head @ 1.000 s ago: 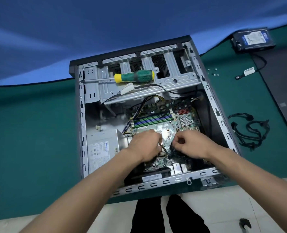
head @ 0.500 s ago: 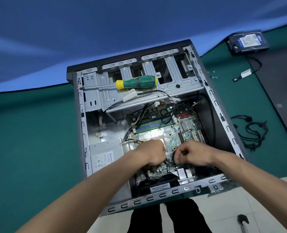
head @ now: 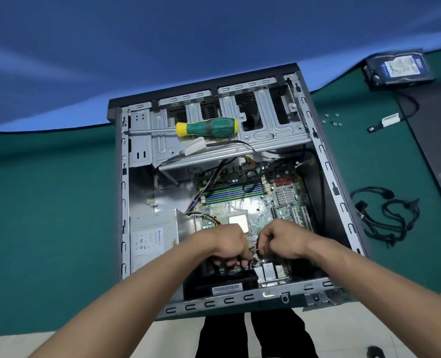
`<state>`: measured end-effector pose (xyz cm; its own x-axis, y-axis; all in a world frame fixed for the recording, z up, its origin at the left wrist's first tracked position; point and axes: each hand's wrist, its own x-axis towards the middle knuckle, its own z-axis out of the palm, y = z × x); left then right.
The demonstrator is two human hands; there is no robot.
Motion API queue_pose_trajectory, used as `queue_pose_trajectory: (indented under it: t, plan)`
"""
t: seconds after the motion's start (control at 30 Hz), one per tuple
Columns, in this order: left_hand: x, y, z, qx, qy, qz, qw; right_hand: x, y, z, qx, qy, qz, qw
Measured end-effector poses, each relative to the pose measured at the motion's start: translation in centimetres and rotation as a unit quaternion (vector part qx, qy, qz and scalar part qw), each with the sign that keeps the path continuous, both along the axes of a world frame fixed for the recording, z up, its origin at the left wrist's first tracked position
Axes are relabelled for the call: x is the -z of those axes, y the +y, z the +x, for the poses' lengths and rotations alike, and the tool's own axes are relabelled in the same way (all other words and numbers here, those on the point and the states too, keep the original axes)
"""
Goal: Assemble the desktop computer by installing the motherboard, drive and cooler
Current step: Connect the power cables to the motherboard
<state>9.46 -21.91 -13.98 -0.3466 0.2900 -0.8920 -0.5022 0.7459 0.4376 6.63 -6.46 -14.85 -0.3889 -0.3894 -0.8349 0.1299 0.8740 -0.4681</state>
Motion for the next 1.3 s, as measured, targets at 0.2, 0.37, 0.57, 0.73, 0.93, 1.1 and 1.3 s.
queue_pose_trajectory:
  t: [0.2, 0.37, 0.57, 0.73, 0.93, 1.1, 1.3]
  plan:
    - [-1.1, -0.3, -0.3, -0.019, -0.016, 0.028, 0.999, 0.1, 0.0, 0.0, -0.012, 0.035, 0.025, 0.999]
    - [-1.4, -0.7, -0.5, -0.022, 0.018, -0.001, 1.0, 0.2, 0.0, 0.0, -0.023, 0.031, 0.03, 0.999]
    - [-1.2, 0.0, -0.4, 0.158, 0.037, -0.072, 0.984, 0.2, -0.2, 0.2, -0.068, 0.033, 0.007, 0.997]
    - [-0.4, -0.6, -0.9, 0.12, 0.003, -0.106, 0.987, -0.7, -0.5, 0.2, -0.111, 0.141, -0.047, 0.983]
    - [0.5, -1.7, 0.0, 0.046, -0.018, -0.086, 0.995, 0.0, -0.7, 0.7, -0.161, 0.086, -0.04, 0.982]
    - [0.7, -1.1, 0.0, -0.033, 0.089, -0.124, 0.988, -0.2, -1.0, 0.6, -0.214, 0.106, -0.054, 0.97]
    - [0.4, -1.5, -0.3, -0.056, 0.059, -0.137, 0.987, 0.1, -1.0, 0.5, -0.262, 0.082, -0.042, 0.961]
